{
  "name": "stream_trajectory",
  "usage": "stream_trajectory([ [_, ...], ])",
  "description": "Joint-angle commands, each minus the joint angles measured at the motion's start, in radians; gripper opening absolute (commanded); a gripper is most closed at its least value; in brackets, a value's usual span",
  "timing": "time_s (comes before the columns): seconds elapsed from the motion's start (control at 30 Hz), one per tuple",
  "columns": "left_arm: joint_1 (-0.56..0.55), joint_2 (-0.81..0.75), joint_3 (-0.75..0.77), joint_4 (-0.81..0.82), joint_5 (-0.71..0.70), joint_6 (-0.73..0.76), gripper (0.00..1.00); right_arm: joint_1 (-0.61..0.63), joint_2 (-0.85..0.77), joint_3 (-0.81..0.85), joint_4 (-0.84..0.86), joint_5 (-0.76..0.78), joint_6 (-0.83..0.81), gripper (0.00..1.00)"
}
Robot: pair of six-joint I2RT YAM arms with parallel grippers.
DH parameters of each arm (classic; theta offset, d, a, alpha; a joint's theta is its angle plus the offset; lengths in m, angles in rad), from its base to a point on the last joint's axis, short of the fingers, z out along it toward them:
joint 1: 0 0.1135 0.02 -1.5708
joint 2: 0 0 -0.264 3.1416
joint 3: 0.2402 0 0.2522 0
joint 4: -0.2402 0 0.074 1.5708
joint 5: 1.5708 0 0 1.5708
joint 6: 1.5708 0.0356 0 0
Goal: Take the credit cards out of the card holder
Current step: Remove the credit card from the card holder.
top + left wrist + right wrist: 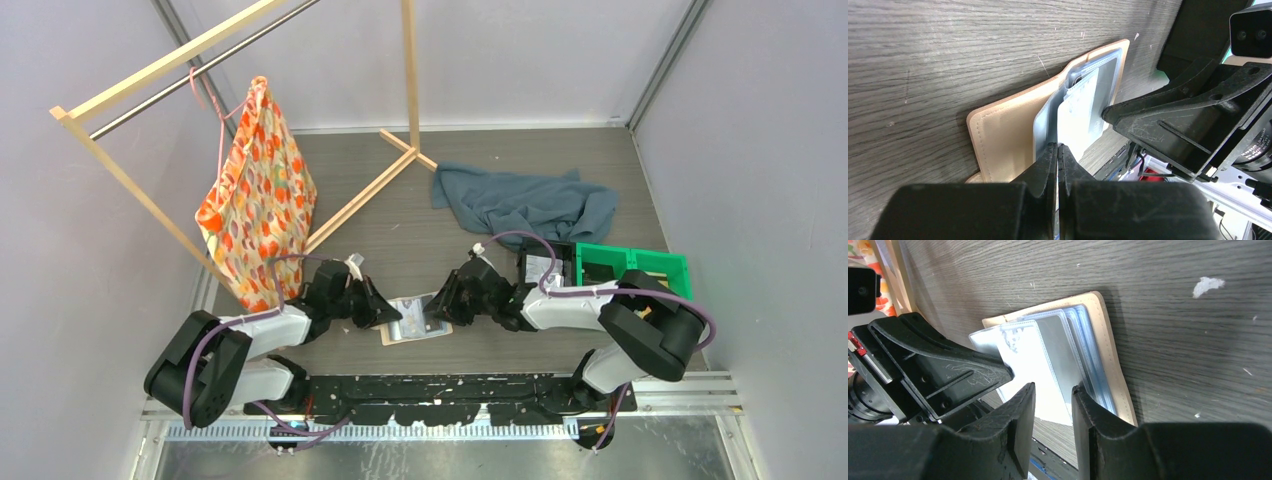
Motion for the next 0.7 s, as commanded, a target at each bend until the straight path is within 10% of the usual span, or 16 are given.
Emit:
stream_trajectory([
  [0.0,0.008,-0.01,-0.011,-0.005,0.009,0.028,0.0,-0.003,-0.026,-0.013,-0.119,0.04,-0.028,0.38],
  [0.67,0.01,0.052,-0.005,0.084,0.074,0.02,0.0,0.022,0.038,0.128,-0.117,0.014,-0.067,0.37],
])
